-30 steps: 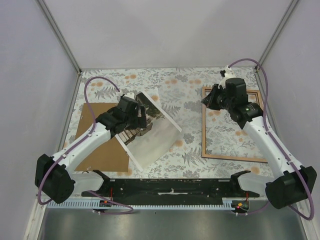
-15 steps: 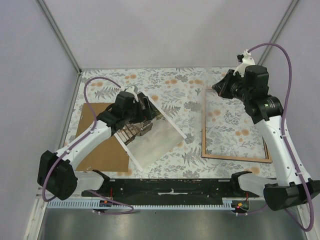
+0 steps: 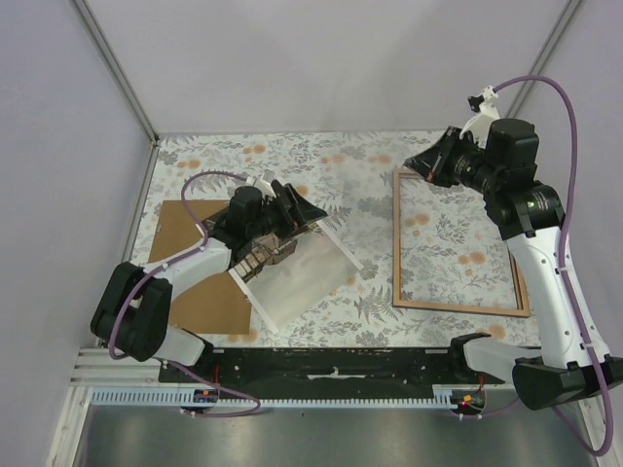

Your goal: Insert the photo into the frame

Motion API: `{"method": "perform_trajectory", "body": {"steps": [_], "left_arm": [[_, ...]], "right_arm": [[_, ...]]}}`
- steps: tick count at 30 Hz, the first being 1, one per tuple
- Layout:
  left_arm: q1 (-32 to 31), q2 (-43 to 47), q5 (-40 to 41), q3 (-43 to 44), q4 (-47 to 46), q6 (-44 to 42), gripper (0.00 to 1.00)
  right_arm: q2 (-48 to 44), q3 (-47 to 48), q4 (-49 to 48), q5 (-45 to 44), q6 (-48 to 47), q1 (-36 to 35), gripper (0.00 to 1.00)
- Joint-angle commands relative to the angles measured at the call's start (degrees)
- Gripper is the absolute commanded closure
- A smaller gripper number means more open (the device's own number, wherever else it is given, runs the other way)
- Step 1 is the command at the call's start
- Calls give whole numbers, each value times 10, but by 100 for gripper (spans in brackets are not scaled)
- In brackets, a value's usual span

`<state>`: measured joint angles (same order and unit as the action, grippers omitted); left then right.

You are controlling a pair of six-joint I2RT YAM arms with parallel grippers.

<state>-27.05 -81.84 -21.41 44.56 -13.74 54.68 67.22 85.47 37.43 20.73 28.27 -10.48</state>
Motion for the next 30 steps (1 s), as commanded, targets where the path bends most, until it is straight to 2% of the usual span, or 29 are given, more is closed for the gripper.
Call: {"method": "perform_trajectory", "body": {"steps": [1,11,17,30], "left_arm": [[24,-24,-70,-36,-195,104,0],[45,-86,-123,-76,-453,242,0],[52,-111,-140,-68,-501,287,1],[62,-115,-151,-66,-498,301,3]], "right_arm": [[-17,17,-53,60,49,4,100],[-8,20,-111,121,121,6,100],[-10,19,-127,126,140,9,100],[-8,38,-141,142,158,17,100]]}}
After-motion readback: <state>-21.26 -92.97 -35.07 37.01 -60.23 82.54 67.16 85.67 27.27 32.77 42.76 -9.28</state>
